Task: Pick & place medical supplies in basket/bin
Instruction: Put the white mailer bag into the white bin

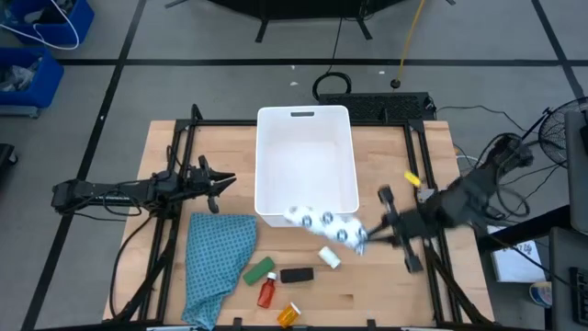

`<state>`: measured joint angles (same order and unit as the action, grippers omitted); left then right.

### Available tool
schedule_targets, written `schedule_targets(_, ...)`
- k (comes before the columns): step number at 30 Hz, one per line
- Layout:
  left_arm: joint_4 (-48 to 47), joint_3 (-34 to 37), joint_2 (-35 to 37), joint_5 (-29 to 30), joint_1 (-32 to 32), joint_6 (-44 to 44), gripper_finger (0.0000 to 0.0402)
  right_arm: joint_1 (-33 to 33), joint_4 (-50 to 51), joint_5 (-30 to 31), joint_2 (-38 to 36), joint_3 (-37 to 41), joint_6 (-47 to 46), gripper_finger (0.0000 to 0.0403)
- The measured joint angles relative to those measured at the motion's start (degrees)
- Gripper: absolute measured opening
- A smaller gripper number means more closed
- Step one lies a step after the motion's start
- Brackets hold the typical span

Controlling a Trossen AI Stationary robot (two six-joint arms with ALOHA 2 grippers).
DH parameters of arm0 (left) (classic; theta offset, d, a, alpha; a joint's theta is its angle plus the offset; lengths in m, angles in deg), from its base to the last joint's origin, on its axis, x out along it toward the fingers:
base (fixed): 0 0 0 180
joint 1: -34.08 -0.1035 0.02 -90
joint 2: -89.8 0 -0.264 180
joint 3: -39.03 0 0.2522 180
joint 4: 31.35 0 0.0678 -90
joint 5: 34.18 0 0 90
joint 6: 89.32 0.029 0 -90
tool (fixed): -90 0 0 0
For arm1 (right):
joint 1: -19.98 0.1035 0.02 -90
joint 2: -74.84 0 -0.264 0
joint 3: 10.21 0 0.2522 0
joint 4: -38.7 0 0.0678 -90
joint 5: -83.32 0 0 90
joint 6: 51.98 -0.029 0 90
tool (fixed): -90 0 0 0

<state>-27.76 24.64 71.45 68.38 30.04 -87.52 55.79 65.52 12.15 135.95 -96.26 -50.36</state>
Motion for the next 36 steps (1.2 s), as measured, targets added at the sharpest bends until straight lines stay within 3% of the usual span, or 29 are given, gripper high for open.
schedule_targets(7,-1.7,0.0,0.0,0.0,0.0,0.8,0.0067,-20.7,14.7,-12.7,1.8,-8.6,8.8,0.0)
schedule_targets(14,-2.8,0.0,0.0,0.0,0.0,0.9,0.0067,-37.9,22.5,-23.2,10.7,-13.3,16.8,0.0)
schedule_targets(16,-2.5,0.0,0.0,0.0,0.0,0.9,0.0067,-41.2,24.7,-23.6,14.0,-14.0,18.9,0.0)
schedule_targets(23,-2.5,0.0,0.0,0.0,0.0,1.0,0.0067,-47.5,28.4,-25.1,23.9,-15.0,30.7,0.0)
schedule_targets(29,-2.6,0.0,0.0,0.0,0.0,2.8,0.0067,-49.6,27.7,-21.6,31.0,-15.0,38.2,0.0)
schedule_targets(36,-2.6,0.0,0.0,0.0,0.0,2.6,0.0067,-52.4,27.0,-25.1,36.6,-15.0,49.2,0.0)
